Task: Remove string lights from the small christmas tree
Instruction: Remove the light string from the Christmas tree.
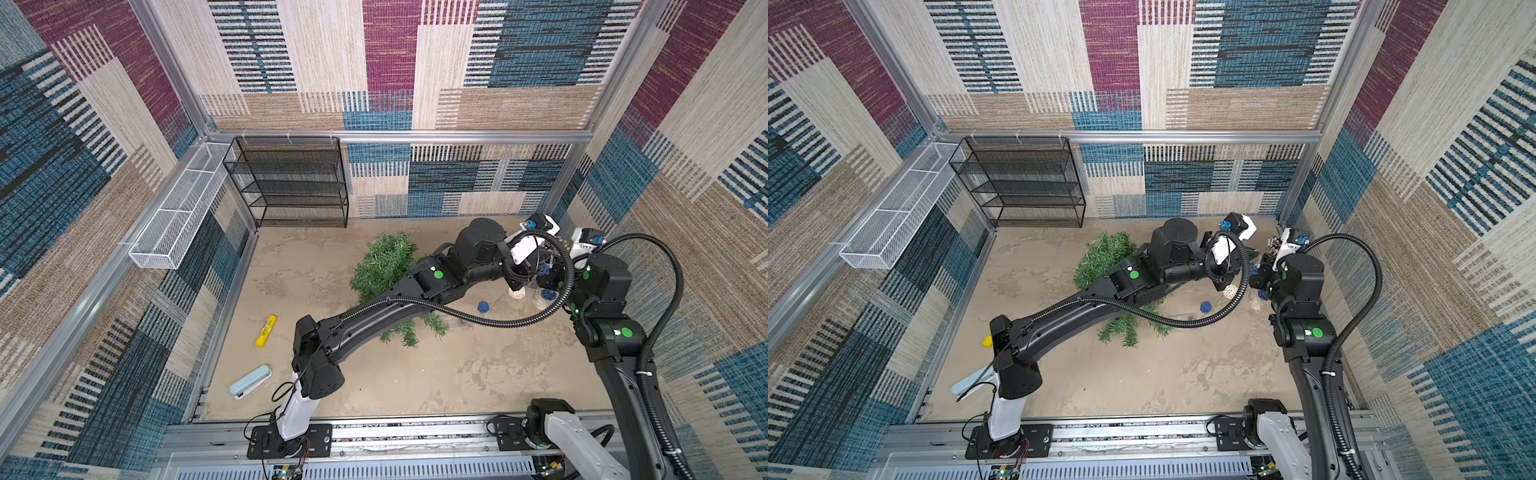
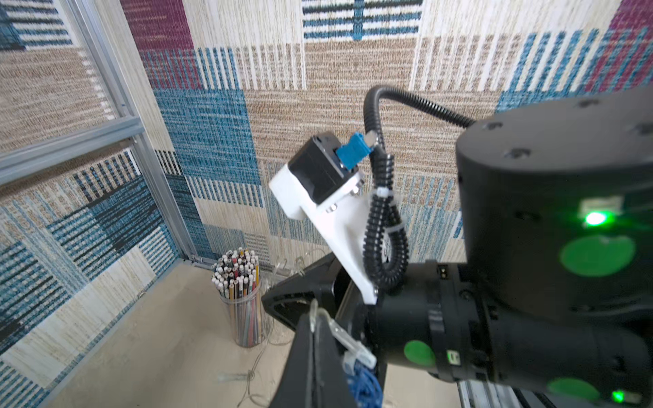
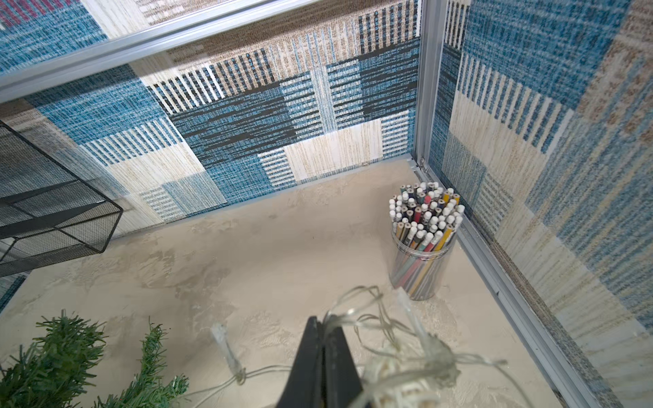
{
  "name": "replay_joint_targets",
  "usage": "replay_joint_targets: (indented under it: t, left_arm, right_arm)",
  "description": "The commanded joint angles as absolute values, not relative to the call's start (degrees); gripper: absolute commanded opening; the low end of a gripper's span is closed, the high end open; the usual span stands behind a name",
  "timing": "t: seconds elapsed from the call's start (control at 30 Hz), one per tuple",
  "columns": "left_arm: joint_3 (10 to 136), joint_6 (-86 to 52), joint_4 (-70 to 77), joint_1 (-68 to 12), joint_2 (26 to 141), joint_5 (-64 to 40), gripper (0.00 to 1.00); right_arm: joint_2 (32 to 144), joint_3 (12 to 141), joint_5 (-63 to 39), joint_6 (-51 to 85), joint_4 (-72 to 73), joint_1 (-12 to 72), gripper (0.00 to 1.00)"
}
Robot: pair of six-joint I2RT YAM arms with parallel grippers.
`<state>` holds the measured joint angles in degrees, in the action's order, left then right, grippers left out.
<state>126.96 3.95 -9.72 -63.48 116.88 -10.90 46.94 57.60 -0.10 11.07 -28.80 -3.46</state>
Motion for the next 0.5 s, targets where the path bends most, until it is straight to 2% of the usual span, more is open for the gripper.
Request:
replay_joint_targets:
  t: [0.0,0.17,0.47]
  left_arm:
    - [131.2,6.0,-11.5,-63.5,118.3,-12.7,0.0]
    - [136.0,7.0,-13.8,-63.6,119.9,-13.2,0.0]
    - [136.4,8.7,-15.4,-63.8,118.2,-12.5,0.0]
  right_arm:
    - [46.3,58.5,-3.7,12.0,-25.4,-4.1,0.0]
    - [45.3,59.2,-6.4,12.1,-23.5,-4.3,0.0]
    - [44.8,59.4,-11.6,12.3,-21.1,-4.2,0.0]
